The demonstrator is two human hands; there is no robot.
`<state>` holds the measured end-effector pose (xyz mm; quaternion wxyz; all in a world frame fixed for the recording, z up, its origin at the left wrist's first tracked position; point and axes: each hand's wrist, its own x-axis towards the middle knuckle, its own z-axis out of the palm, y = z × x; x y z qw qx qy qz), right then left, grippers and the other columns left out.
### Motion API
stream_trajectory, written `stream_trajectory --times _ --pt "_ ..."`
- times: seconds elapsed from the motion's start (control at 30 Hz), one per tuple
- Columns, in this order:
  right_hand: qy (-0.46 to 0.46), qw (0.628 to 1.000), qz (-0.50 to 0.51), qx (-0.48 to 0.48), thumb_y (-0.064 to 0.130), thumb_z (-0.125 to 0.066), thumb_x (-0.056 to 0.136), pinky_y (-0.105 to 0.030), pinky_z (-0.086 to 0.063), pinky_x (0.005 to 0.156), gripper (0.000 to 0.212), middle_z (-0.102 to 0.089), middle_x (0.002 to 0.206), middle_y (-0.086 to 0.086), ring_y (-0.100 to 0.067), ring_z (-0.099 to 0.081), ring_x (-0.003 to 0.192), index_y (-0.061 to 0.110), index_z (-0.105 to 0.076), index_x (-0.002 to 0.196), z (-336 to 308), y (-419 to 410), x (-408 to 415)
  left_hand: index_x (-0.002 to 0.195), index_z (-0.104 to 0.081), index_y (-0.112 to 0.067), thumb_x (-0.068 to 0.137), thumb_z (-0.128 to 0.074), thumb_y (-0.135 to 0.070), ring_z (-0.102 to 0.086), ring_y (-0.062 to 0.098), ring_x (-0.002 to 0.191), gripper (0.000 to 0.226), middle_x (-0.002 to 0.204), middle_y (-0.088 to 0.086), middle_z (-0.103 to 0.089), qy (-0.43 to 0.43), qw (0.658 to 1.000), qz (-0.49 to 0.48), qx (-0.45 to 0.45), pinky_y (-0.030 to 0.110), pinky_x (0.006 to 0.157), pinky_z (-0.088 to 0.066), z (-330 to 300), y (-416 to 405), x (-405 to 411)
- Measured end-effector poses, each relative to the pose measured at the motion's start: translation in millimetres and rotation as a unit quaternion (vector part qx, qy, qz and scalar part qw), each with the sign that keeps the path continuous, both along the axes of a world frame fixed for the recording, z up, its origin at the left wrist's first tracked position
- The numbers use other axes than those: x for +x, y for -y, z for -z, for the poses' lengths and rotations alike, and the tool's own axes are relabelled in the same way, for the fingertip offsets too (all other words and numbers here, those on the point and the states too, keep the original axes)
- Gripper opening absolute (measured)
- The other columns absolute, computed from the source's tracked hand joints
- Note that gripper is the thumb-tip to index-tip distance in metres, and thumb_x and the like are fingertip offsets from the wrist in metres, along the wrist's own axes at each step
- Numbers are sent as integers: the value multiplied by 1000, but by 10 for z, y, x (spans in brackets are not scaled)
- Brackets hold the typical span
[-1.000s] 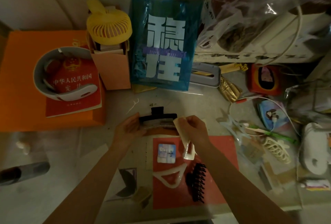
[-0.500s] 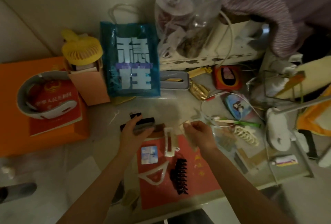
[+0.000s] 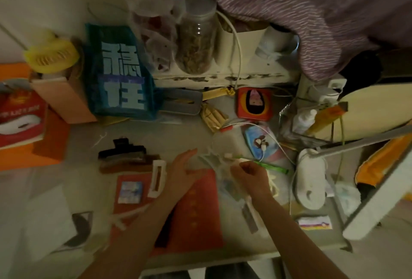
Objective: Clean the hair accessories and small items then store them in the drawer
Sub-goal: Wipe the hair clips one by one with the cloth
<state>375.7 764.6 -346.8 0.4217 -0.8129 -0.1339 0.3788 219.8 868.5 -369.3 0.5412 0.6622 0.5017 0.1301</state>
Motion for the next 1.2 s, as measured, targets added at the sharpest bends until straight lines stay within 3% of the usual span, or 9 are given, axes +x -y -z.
stream_trajectory --times 0.07,0.2,0.4,0.57,0.7,0.87,0.93,1.07,1.2 --pt "-12 1000 -9 -1 18 -71 79 -28 -50 63 11 -63 63 3 -12 -60 63 17 -66 69 52 28 193 129 -50 -19 74 -74 -46 -49 20 121 66 129 3 -51 11 999 -34 -6 30 100 -39 21 105 204" --pt "-20 998 -54 0 19 -72 79 -27 -46 64 14 -58 61 7 -10 -55 63 20 -64 67 149 94 428 125 -52 -26 73 -80 -14 -47 15 123 60 126 -7 -46 8 997 -82 -5 38 102 -45 112 270 446" --pt "-59 996 -68 4 14 -71 80 -30 -49 67 13 -61 64 3 -11 -56 66 18 -65 69 245 151 521 133 -51 -18 67 -84 -18 -37 18 132 74 143 4 -41 -22 994 -102 14 44 106 -39 236 315 640" --pt "-82 995 -58 -6 13 -68 81 -18 -46 60 9 -59 65 5 -7 -55 63 15 -64 73 299 222 565 129 -55 -24 72 -80 -18 -34 6 127 62 146 2 -40 -21 995 -94 20 22 101 -30 261 298 767" --pt "-85 995 -56 -17 15 -70 80 -12 -48 54 4 -64 68 3 -10 -60 66 11 -69 79 340 246 586 121 -63 -16 76 -76 -11 -42 7 124 47 139 1 -48 15 988 -151 -17 17 99 -32 266 304 855" --pt "-92 995 -47 -17 12 -70 80 -13 -47 52 7 -63 65 5 2 -58 54 14 -66 74 361 273 537 112 -65 -19 81 -71 -6 -52 22 123 34 134 11 -55 33 981 -190 -17 36 107 -39 284 302 869" --pt "-94 994 -41 -23 12 -70 79 -18 -49 56 6 -62 66 3 -5 -59 58 11 -65 75 372 294 513 106 -63 -26 81 -70 -5 -55 25 119 34 131 13 -57 43 979 -200 -9 43 104 -42 284 297 864" --pt "-105 994 -31 -20 10 -69 80 -28 -50 62 13 -59 64 0 -13 -56 63 13 -63 69 387 313 483 106 -65 -18 80 -71 -2 -58 28 114 31 125 15 -60 54 976 -210 -22 45 102 -44 294 299 857" --pt "-99 994 -41 -23 9 -67 82 -23 -45 58 21 -54 64 -1 -11 -51 62 15 -57 64 373 324 458 104 -67 -22 77 -72 -20 -63 31 105 28 114 17 -66 56 979 -196 -16 48 95 -48 295 321 788"
